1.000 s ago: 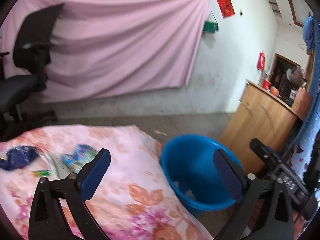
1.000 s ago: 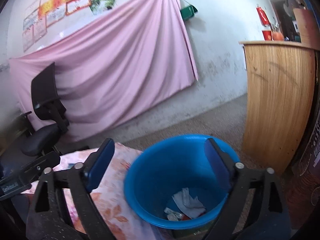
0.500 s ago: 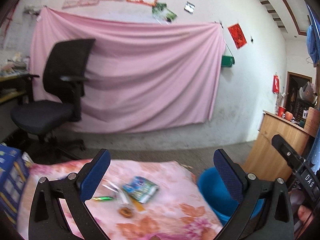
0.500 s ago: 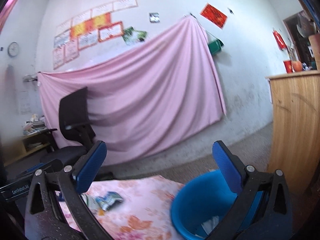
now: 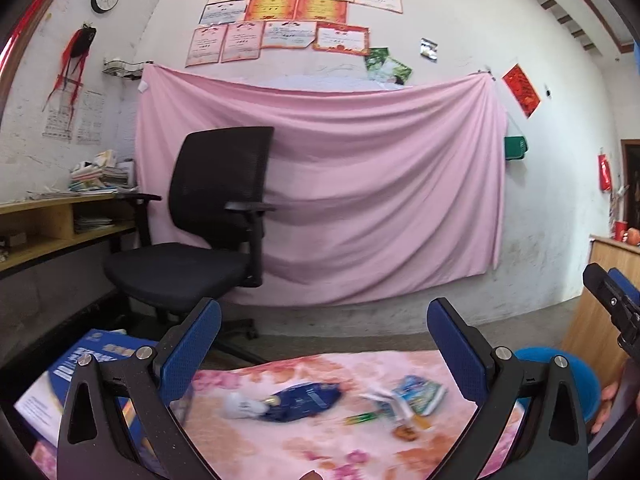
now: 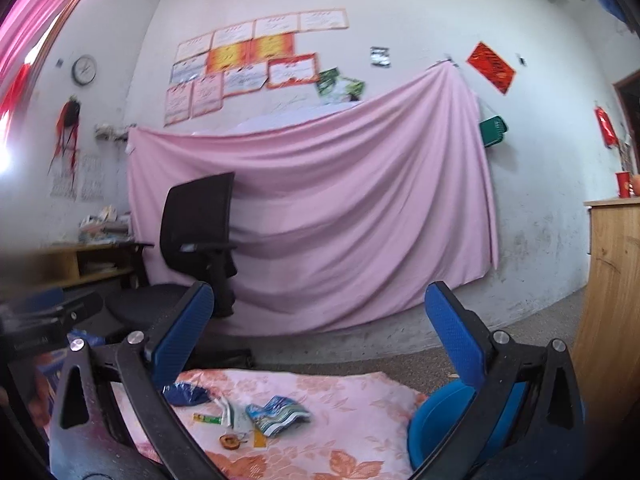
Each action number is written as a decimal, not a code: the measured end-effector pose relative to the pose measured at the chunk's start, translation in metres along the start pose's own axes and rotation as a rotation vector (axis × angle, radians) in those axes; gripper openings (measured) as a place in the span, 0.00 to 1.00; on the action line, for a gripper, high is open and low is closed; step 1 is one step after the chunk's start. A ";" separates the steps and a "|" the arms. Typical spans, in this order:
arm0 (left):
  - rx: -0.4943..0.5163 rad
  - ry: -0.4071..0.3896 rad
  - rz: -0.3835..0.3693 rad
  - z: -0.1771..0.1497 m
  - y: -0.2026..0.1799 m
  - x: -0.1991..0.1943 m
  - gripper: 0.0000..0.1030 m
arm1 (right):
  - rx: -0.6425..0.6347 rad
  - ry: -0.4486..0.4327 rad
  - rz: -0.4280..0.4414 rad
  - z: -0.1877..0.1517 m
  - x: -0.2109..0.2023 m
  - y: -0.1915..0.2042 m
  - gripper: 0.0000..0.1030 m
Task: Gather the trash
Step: 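Move both tools back over the bed toward the blue bag, then grasp the blue snack bag with the left gripper while the right grasps the colourful wrapper, then carry blue bag and colourful wrapper over the blue basin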
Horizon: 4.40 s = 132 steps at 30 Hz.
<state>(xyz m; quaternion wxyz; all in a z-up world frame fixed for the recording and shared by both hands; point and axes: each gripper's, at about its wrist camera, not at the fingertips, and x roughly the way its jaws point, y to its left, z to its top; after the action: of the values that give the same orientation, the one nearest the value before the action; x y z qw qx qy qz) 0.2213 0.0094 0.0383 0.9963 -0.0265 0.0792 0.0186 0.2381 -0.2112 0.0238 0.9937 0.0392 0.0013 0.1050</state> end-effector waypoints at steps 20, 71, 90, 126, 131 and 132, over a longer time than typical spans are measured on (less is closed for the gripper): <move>0.056 0.382 -0.011 -0.061 0.023 0.085 0.98 | -0.070 0.350 -0.024 -0.053 0.076 0.008 1.00; -0.069 0.670 -0.204 -0.091 0.017 0.123 0.24 | -0.061 0.776 0.279 -0.107 0.149 0.018 0.32; -0.067 0.137 -0.314 -0.018 -0.037 0.055 0.24 | -0.029 0.160 0.162 -0.027 0.029 -0.006 0.32; 0.064 0.474 -0.732 -0.024 -0.293 0.127 0.24 | 0.130 0.280 -0.264 -0.039 -0.022 -0.200 0.36; 0.083 0.555 -0.703 -0.031 -0.296 0.134 0.24 | 0.162 0.360 -0.259 -0.052 -0.013 -0.206 0.37; 0.088 0.568 -0.699 -0.032 -0.297 0.135 0.24 | 0.165 0.371 -0.259 -0.054 -0.011 -0.207 0.37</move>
<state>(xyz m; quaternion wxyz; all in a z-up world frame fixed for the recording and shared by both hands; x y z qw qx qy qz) 0.3622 -0.2843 0.0000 0.8817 -0.0133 0.3366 -0.3303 0.2694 -0.4108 -0.0458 0.9750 0.0996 0.1976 -0.0182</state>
